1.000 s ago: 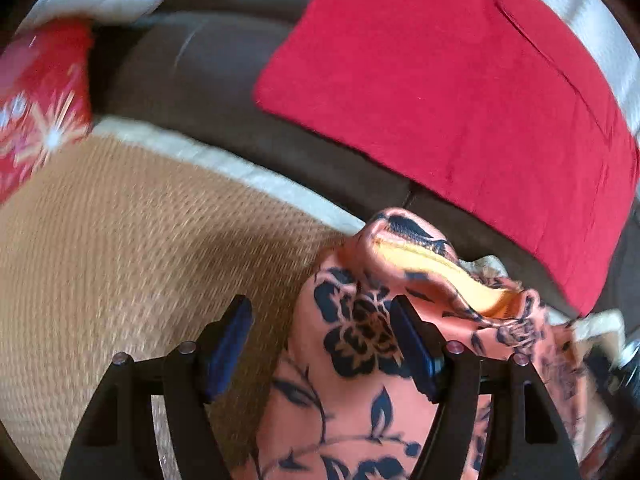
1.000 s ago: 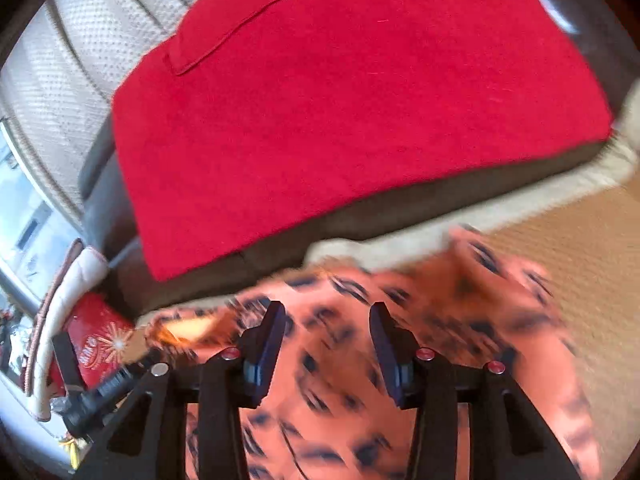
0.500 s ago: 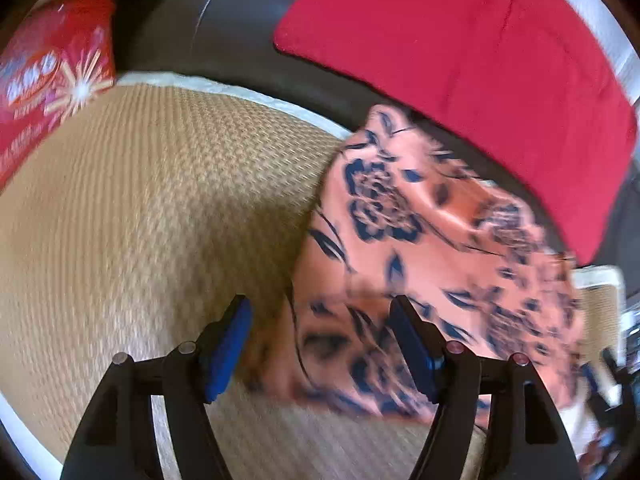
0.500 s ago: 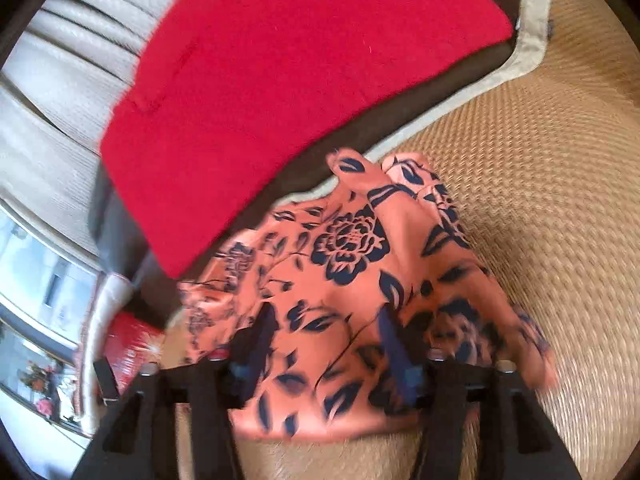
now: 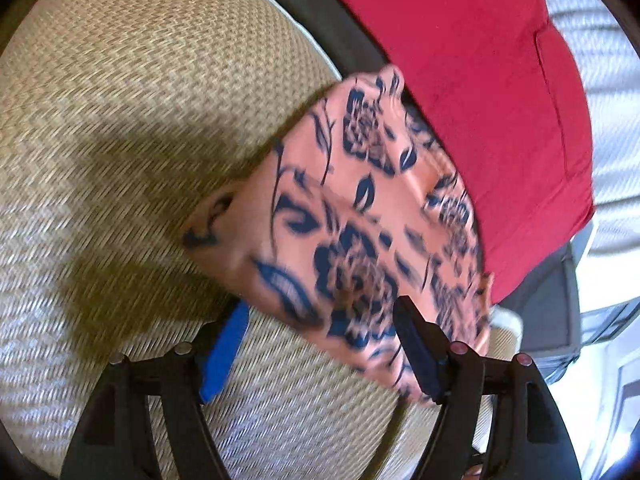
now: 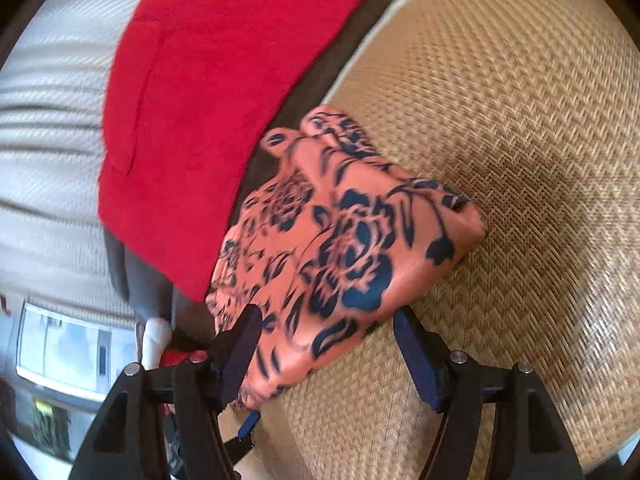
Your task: Fold small clothes
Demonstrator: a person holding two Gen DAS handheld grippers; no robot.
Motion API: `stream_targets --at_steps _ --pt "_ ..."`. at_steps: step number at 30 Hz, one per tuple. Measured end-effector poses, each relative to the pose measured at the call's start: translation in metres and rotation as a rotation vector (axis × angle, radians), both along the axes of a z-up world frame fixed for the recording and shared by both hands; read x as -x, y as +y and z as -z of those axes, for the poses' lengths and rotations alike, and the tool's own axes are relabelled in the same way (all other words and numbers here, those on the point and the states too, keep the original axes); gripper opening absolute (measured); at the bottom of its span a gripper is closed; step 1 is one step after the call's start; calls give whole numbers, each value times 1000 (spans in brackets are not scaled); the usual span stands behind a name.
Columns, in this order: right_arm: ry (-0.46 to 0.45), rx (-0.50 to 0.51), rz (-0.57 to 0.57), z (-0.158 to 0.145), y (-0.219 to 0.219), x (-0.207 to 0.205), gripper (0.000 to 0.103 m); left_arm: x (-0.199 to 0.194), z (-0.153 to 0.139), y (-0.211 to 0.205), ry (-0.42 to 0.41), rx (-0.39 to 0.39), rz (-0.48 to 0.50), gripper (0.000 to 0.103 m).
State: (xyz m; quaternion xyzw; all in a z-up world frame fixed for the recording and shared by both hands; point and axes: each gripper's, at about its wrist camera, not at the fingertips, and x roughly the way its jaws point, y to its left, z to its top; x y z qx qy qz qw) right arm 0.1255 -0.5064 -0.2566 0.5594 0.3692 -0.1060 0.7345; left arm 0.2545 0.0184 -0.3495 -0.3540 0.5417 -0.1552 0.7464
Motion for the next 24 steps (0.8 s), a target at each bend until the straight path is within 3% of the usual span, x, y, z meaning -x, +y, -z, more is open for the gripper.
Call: stream_targets --at_steps 3,5,8,10,13,19,24 --pt "-2 -10 49 9 -6 -15 72 -6 -1 4 -8 56 -45 74" --pt "5 48 56 7 -6 -28 72 -10 -5 5 -28 59 -60 73" --pt "12 128 70 8 -5 -44 66 -17 -9 -4 -56 -25 -44 45" --pt "51 183 71 9 -4 -48 30 -22 -8 -6 -67 -65 -30 23" --pt "85 240 64 9 1 -53 23 -22 -8 -3 -67 -46 -31 15" --pt "82 475 4 -26 28 -48 12 -2 -35 -9 -135 -146 19 12" --pt "90 480 -18 -32 32 -18 12 33 -48 3 -142 -171 72 12"
